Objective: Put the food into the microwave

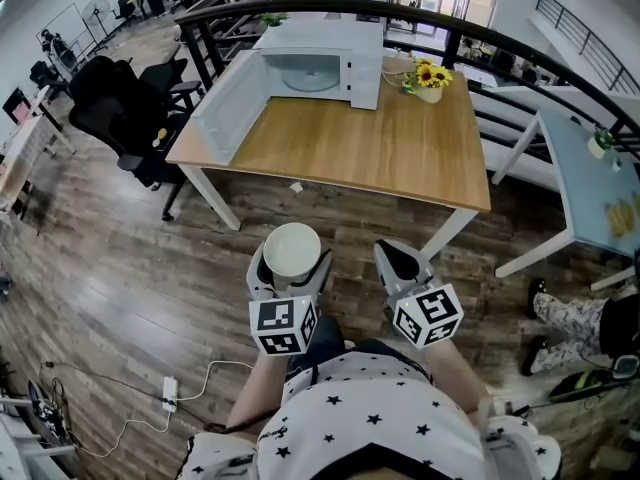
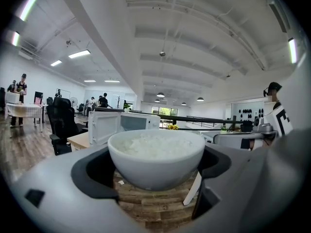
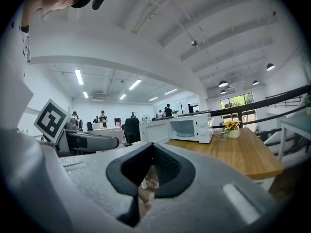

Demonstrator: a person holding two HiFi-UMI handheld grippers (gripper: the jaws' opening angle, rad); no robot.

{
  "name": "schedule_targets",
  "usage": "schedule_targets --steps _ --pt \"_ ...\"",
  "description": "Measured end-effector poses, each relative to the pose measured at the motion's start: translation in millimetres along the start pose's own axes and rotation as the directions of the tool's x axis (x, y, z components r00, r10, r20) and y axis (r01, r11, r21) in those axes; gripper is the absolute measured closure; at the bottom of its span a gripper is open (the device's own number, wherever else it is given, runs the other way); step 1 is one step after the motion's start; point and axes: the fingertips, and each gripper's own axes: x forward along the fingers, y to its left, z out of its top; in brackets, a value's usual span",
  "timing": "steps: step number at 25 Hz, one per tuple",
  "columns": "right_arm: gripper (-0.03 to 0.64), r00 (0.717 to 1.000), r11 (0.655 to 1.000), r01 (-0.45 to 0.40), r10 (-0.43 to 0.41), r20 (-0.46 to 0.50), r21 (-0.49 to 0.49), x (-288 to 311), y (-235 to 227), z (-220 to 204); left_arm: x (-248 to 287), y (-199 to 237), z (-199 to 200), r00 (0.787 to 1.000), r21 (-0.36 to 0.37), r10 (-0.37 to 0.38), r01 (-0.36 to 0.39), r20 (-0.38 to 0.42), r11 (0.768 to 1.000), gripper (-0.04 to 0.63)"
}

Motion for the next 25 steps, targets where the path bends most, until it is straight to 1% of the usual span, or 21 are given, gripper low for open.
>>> schedule_targets --steps 6,12,20,25 --pt "0.611 1.0 1.0 0.001 -0.001 0.001 0.012 11.9 -8.9 -1.8 14.5 2.5 0.3 1.0 -0.003 -0.003 0.003 -0.002 1.0 0.109" --pt "0.611 1.0 1.0 -0.004 0.004 -0.016 0.016 40.9 -30.1 -4.9 49.4 12.8 2.2 1.0 -0.011 -0.006 0.006 -0.007 1.0 0.109" --pt "0.611 1.0 1.0 0.001 -0.001 -0.023 0.007 71.8 -39.4 7.6 76.1 28.8 15.9 1.0 -0.013 -0.015 0.015 -0.004 1.0 0.109" --pt "0.611 0.999 1.0 0.007 -0.007 -0.033 0.007 115.7 -68.6 10.4 125.1 46.7 24.6 1.0 -0.008 -0.02 0.02 -0.006 1.0 0.109"
